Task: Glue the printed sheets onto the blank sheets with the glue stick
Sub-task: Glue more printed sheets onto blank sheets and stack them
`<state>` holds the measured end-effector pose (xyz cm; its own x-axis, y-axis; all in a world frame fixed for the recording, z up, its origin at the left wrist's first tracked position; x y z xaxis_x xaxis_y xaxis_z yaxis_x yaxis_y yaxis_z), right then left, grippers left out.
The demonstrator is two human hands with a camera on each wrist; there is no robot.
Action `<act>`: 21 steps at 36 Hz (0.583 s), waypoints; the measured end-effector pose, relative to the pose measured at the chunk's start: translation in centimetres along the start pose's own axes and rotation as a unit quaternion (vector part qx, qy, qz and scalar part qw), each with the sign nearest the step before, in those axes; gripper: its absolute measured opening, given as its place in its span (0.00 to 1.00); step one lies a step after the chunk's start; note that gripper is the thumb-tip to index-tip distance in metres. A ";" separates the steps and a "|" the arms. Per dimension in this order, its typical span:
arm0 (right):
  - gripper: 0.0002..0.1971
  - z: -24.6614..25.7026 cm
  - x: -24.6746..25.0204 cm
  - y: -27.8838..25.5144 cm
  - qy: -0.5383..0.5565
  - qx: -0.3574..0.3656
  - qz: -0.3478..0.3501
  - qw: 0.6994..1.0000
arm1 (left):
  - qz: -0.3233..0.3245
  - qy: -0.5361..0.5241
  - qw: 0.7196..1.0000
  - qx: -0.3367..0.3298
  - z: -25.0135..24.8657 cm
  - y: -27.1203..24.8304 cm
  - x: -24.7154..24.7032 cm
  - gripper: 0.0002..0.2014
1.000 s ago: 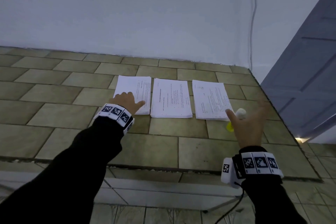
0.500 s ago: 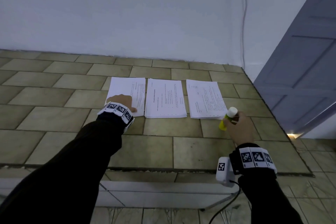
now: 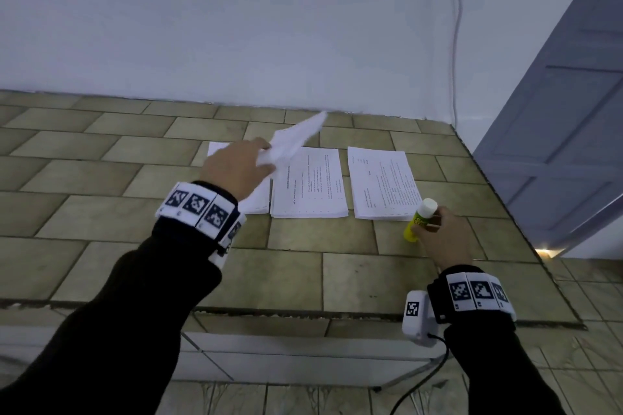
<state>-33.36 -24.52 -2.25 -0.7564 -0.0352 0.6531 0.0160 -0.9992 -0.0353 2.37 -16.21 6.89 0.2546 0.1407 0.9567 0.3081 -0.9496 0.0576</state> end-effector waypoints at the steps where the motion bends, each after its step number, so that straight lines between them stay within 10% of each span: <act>1: 0.20 0.1 -0.1 0.0 0.001 0.001 0.003 1.000 | 0.021 -0.013 0.999 -0.032 -1.0 -0.8 -0.5 0.20; 9: 0.22 0.8 -0.8 -0.2 0.022 0.022 0.056 0.998 | 0.234 -0.032 0.956 -0.173 -4.8 -7.3 -7.6 0.22; 21: 0.17 2.1 -2.4 -1.5 0.002 0.075 0.133 0.988 | 0.296 0.068 0.926 -0.225 -1.3 -10.9 -13.6 0.33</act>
<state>-30.24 -23.02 -2.17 -0.7152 -0.2976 0.6324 0.3113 -0.9457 -0.0930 -5.64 -8.12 -6.43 0.1299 -0.4489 0.8841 -0.2695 -0.8741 -0.4042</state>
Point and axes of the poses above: each hand's wrist, its own y-axis towards the middle knuckle, its own x-axis out of the back of the hand, z = x × y, the point moved 8 cm from there along y, towards the middle knuckle, and after that the axes turned 3 degrees about z, right-handed, at the moved point
